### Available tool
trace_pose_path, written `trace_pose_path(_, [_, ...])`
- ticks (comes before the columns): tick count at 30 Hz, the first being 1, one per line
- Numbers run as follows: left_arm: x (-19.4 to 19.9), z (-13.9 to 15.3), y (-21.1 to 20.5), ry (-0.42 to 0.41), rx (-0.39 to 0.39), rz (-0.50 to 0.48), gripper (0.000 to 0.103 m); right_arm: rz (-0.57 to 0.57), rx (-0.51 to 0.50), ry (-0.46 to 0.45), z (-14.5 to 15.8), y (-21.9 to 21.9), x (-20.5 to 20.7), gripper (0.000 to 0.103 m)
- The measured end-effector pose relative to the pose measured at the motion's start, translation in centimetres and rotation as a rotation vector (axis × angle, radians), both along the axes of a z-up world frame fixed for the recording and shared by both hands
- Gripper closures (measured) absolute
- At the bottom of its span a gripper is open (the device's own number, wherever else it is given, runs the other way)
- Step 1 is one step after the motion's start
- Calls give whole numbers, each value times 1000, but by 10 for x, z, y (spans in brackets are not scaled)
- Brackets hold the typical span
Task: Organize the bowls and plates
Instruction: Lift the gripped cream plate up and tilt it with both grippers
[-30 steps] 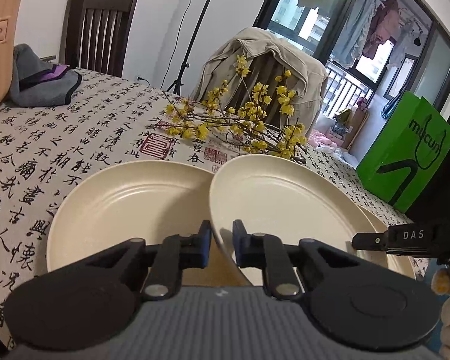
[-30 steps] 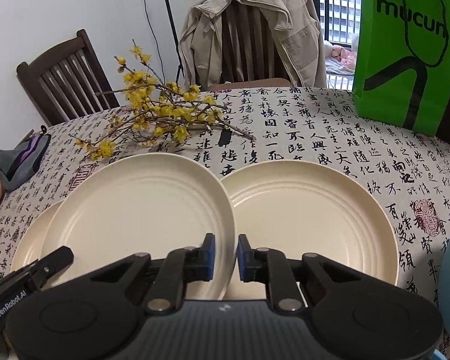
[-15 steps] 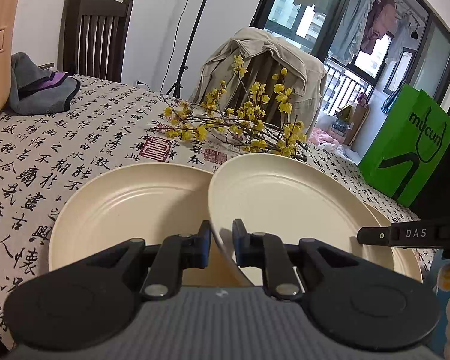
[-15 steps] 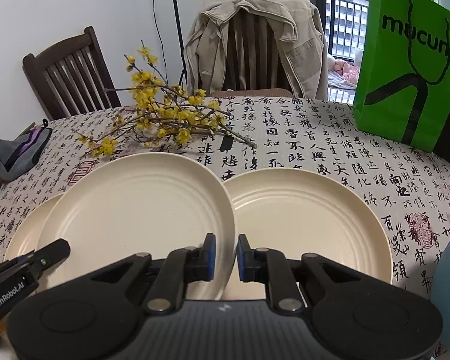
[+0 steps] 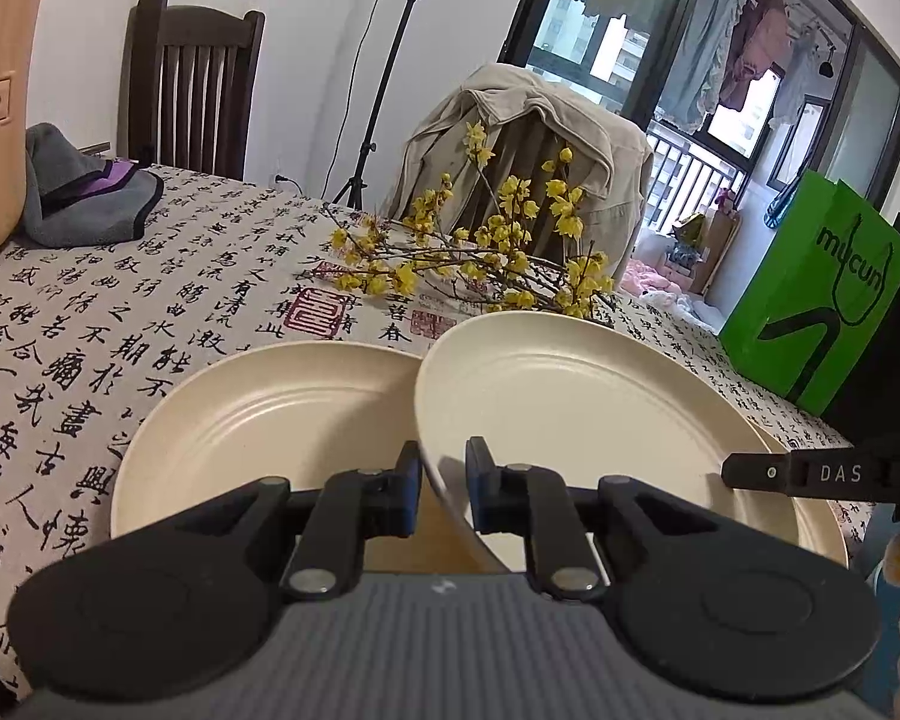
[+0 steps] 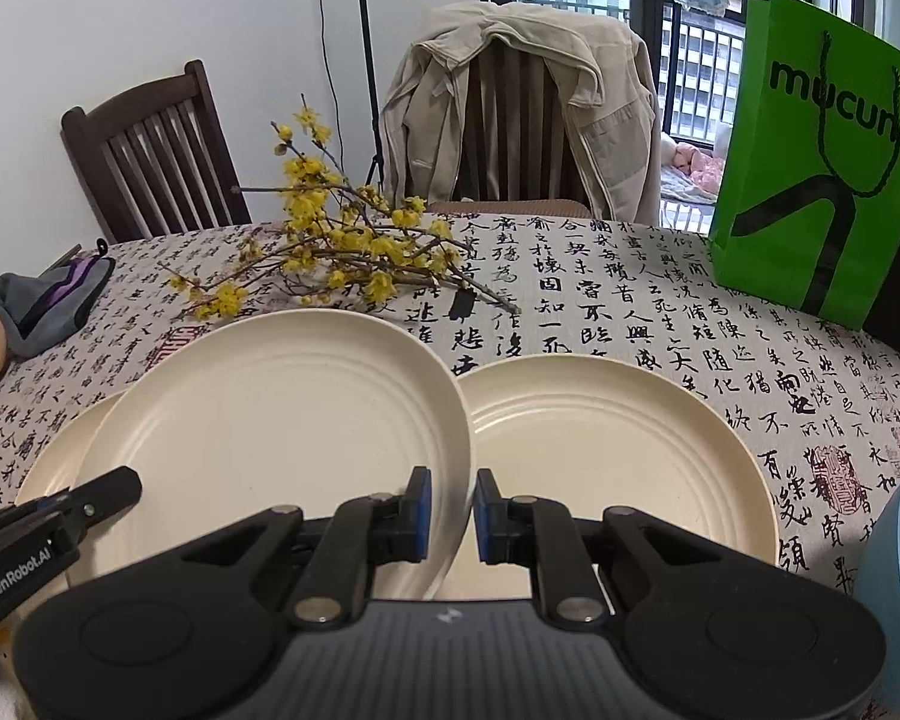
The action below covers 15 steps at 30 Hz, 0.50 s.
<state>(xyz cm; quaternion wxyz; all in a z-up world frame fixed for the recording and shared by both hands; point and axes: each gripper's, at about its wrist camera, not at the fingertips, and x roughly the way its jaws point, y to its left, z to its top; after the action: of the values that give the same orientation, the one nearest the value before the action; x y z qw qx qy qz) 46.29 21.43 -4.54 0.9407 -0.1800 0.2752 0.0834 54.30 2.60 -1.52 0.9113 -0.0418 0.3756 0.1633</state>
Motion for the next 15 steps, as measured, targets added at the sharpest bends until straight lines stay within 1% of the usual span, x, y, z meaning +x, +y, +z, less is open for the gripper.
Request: trace_pose_path(15, [-6,10,-4,-31,22,-6,87,-5,27,-41,8,-6,-9,89])
